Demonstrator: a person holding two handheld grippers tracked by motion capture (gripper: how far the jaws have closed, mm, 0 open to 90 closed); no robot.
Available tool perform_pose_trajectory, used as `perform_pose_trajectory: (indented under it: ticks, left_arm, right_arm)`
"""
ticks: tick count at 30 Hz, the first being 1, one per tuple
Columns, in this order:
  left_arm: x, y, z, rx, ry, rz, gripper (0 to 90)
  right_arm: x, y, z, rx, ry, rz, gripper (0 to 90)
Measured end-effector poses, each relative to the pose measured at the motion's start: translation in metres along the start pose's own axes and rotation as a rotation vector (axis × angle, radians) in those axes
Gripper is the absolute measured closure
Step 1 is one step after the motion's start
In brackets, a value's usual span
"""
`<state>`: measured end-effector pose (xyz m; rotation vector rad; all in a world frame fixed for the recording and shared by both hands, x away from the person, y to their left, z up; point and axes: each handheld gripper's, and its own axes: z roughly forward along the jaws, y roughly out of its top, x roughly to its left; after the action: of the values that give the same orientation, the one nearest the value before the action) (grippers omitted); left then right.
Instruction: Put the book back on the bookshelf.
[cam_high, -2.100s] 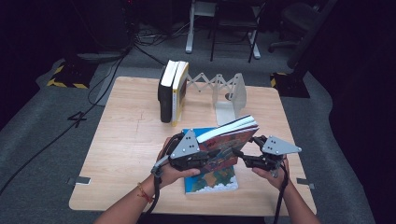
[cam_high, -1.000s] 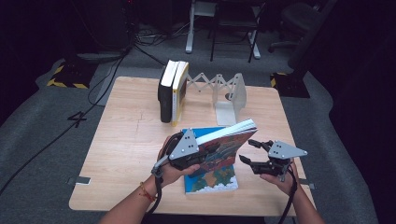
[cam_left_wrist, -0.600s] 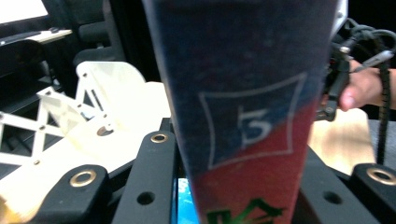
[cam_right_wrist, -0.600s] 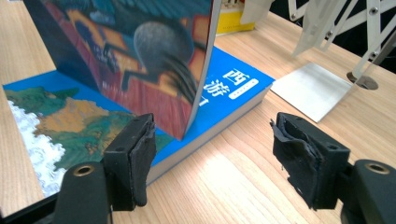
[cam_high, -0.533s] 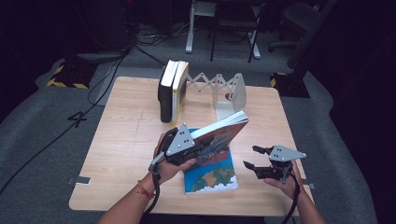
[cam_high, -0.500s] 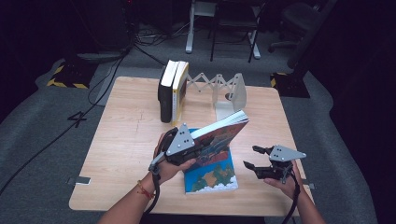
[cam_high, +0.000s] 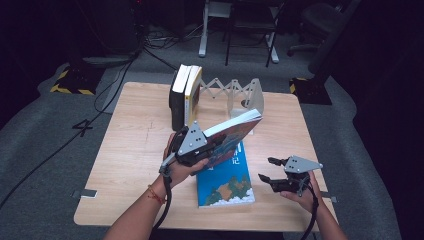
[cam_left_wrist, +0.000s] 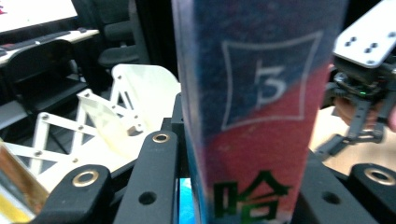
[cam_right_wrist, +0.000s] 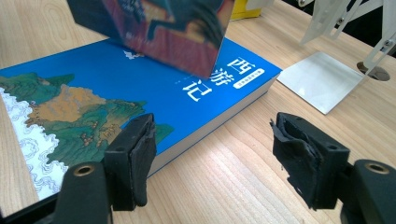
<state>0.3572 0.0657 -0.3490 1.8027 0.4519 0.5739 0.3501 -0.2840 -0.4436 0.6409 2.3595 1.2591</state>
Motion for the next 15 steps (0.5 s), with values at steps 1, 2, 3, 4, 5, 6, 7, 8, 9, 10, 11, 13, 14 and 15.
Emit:
perform_pose_trajectory:
  ticks: [1, 2, 3, 4, 5, 6, 7, 8, 9, 10, 11, 13, 14, 15]
  left_arm:
    - [0.002, 0.0, 0.0, -0.001, 0.003, -0.001, 74.0]
    - [0.005, 0.0, 0.001, 0.0, 0.009, -0.002, 74.0]
    - [0.007, 0.0, 0.001, -0.002, 0.015, -0.014, 74.0]
    - [0.009, 0.001, 0.002, -0.005, 0.024, -0.018, 74.0]
    - [0.012, 0.001, 0.002, -0.005, 0.032, -0.017, 74.0]
    - [0.013, 0.001, 0.002, -0.005, 0.037, -0.015, 74.0]
    - [0.016, 0.001, 0.003, -0.003, 0.054, -0.015, 74.0]
    - [0.019, 0.002, 0.004, 0.0, 0.063, -0.012, 74.0]
    - [0.021, 0.002, 0.004, 0.002, 0.07, -0.013, 74.0]
    - [0.023, 0.003, 0.004, 0.004, 0.076, -0.01, 74.0]
    - [0.027, 0.003, 0.005, 0.004, 0.089, -0.003, 74.0]
    - [0.029, 0.003, 0.004, -0.002, 0.099, -0.004, 74.0]
    - [0.031, 0.003, 0.004, -0.004, 0.106, 0.002, 74.0]
    - [0.034, 0.004, 0.004, 0.0, 0.116, 0.005, 74.0]
  right_arm:
    - [0.0, 0.0, 0.0, 0.001, -0.001, 0.0, 30.6]
    - [0.0, 0.0, 0.0, 0.002, 0.0, 0.004, 30.7]
    - [0.0, -0.001, 0.001, 0.004, 0.001, 0.003, 30.6]
    - [0.0, -0.001, 0.001, 0.007, 0.0, 0.001, 30.6]
    - [0.0, -0.001, 0.001, 0.007, -0.002, 0.005, 30.6]
    - [0.0, -0.001, 0.001, 0.007, -0.002, 0.005, 30.6]
    - [-0.001, -0.001, 0.001, 0.007, -0.002, 0.006, 30.6]
    - [-0.001, -0.001, 0.001, 0.008, -0.003, 0.006, 30.6]
    - [-0.001, -0.001, 0.001, 0.007, -0.004, 0.006, 30.6]
    - [-0.001, -0.001, 0.001, 0.008, -0.004, 0.003, 30.6]
    - [-0.001, -0.002, 0.001, 0.008, -0.003, 0.005, 30.6]
    - [-0.001, -0.002, 0.001, 0.009, -0.003, 0.005, 30.7]
    - [-0.001, -0.002, 0.001, 0.009, -0.003, 0.005, 30.7]
    - [-0.001, -0.002, 0.001, 0.01, -0.003, 0.006, 30.7]
